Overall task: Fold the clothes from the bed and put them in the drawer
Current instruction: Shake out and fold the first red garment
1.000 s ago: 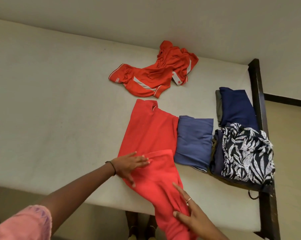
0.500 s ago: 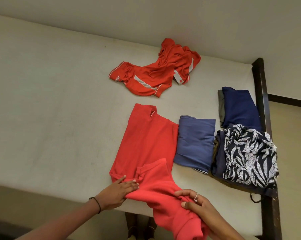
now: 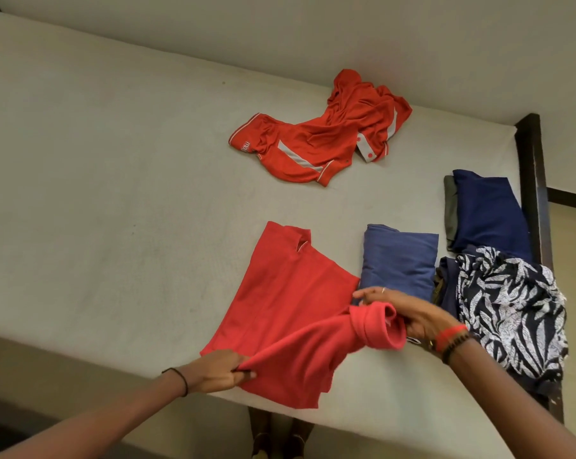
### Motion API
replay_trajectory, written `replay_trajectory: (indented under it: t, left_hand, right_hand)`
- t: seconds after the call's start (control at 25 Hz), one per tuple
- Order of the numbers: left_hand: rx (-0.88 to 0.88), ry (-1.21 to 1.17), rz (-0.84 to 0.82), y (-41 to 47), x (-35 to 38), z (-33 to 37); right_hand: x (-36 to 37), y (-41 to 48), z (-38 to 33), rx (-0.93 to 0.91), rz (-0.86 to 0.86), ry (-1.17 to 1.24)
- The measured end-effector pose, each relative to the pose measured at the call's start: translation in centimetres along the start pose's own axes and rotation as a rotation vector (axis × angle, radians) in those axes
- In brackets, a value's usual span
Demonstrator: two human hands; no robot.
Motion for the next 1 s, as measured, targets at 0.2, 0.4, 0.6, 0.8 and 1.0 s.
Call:
replay_trajectory:
  t: [0.2, 0.4, 0.6, 0.8, 1.0]
  left_hand:
    - [0.033, -0.188, 0.100, 1.8, -1.9, -2.1]
    - [-0.022, -0.419, 0.101, 3.0, -3.5, -3.4]
    - [-0.052, -0.431, -0.014, 2.5, -2.7, -3.8]
    - [-0.038, -0.243, -0.058, 2.5, -2.1, -4.2]
    - [-0.010, -0.293, -0.060, 2.1, -2.1, -5.0]
  right_hand:
    - [0.2, 8.6, -3.4, 0.142, -0.001, 0.105]
    - [0.7, 12.1, -5.1, -0.048, 0.207, 0.192]
    - [3.4, 10.8, -3.7, -0.121, 0.258, -0.009]
    - [7.2, 12.8, -2.0, -0.196, 0.352, -0.305]
    - [6.2, 14.1, -3.0, -0.352, 0.551, -0.296]
Point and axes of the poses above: each hand's wrist, its own y-axis towards the middle knuckle, its own x-axis out of the palm, z = x × y, the point moved 5 cm from there along y, towards the middle knuckle, and after that the axes turned 4 degrees about -x, right-handed, at the moved point
